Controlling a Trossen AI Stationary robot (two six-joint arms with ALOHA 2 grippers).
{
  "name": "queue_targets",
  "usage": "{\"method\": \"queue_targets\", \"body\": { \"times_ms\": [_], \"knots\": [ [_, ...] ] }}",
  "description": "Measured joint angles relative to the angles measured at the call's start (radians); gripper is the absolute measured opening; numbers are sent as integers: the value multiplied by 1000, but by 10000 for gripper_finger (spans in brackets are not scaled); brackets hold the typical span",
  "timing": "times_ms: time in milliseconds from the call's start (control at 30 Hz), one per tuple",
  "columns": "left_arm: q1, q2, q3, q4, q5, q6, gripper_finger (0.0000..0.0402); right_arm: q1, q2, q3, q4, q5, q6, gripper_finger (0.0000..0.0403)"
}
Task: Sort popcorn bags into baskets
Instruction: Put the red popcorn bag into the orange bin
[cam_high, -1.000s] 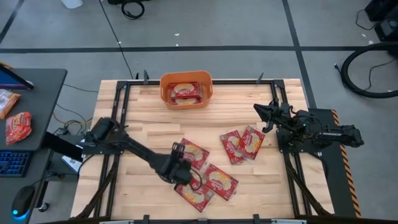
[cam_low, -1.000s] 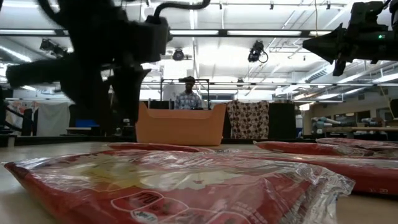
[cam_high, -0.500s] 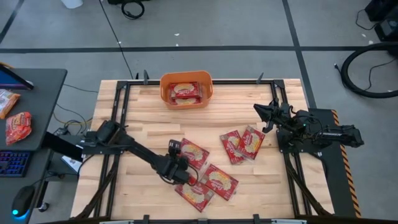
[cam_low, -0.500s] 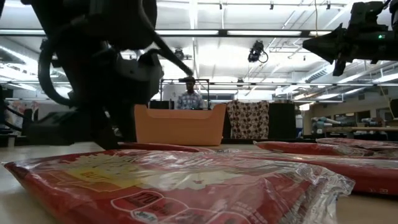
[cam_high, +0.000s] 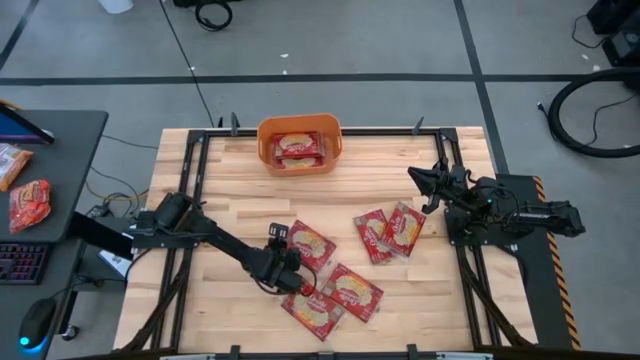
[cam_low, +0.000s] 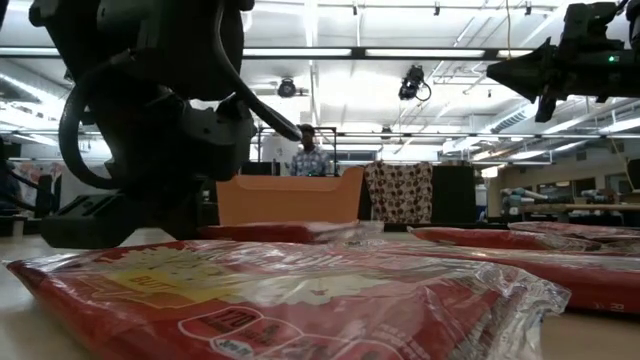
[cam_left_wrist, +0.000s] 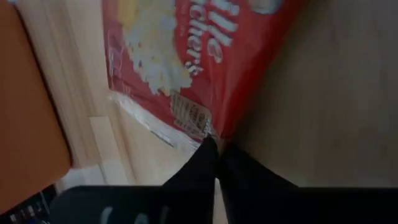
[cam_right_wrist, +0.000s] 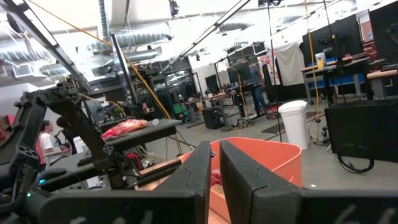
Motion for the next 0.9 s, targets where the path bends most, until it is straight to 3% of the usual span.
{"method": "queue_targets", "body": {
  "times_ms": [233, 467, 767, 900],
  "knots": [
    [23, -10, 71, -137, 6, -33, 6, 0, 0, 0, 0, 0, 0, 39],
    [90, -132, 157, -282, -117, -15, 3, 0, 0, 0, 0, 0, 0, 39],
    [249, -295, 213, -331, -246, -14, 3, 0, 0, 0, 0, 0, 0, 39],
    [371, -329, 213, -330, -247, -11, 3, 0, 0, 0, 0, 0, 0, 39]
  ]
}}
